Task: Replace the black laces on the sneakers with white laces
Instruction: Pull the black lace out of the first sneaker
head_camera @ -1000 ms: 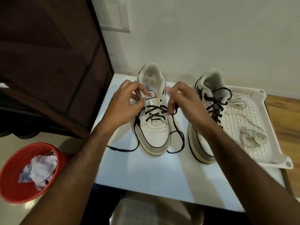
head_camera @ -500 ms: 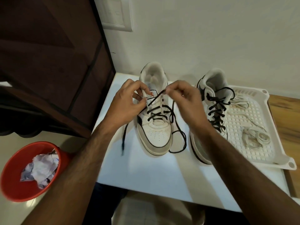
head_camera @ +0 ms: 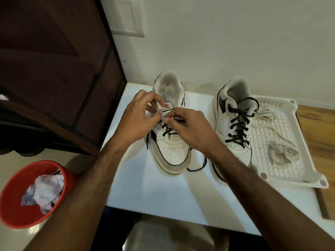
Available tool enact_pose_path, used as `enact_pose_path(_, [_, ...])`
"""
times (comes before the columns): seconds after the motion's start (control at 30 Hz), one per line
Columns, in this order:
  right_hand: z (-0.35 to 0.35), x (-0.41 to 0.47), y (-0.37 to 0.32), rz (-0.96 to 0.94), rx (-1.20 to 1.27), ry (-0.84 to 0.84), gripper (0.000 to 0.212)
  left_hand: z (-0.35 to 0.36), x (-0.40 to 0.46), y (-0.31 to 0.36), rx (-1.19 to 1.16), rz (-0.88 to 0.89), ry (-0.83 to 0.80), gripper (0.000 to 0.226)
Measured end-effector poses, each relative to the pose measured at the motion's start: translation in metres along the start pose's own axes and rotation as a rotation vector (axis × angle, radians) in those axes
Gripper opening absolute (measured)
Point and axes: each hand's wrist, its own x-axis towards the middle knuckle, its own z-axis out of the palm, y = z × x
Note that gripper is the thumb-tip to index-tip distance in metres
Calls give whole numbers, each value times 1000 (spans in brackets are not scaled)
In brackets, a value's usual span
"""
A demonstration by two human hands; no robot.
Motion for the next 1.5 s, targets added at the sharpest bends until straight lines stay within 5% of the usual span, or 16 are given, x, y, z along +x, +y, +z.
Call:
enact_pose_path(0.13, [6,3,5,20,-51,73,10,0,0,-1,-11,5,1,23])
enact_pose_path(0.43, [-51,8,15,39,1300,196,17,-1,0,-1,32,12,3,25])
enact_pose_path(0.5, [-63,6,23,25,1192,118,16,-1,0,-2,56,33,-9,21])
enact_pose_path(0.7, [-69,-6,23,-19,111,-370,39,3,-3,-3,424,194,22,18])
enact_pose_path(0.77, [-63,-9,18,30,-115,-397,47,4,-5,-1,490,217,-13,21])
enact_pose_path(0.87, [-55,-5,21,-23,-345,-186,39,7,-6,0,513,219,-46,23])
enact_pose_path(0.97, [-46,-3,19,-78,-228,9,13,11,-7,4,512,189,-72,24])
enact_pose_path(1.07, [-32,-2,9,22,13,122,24,19,-9,8,481,161,-74,21])
enact_pose_path(1.23, [-11,3,6,300,103,124,50,25,-8,8,384,116,-7,14])
enact_pose_path(1.37, [-11,6,5,286,4,173,33,22,-3,5,230,122,37,19])
enact_pose_path(1.5, [-22,6,10,272,82,163,24,9,0,-5,9,-60,181,23])
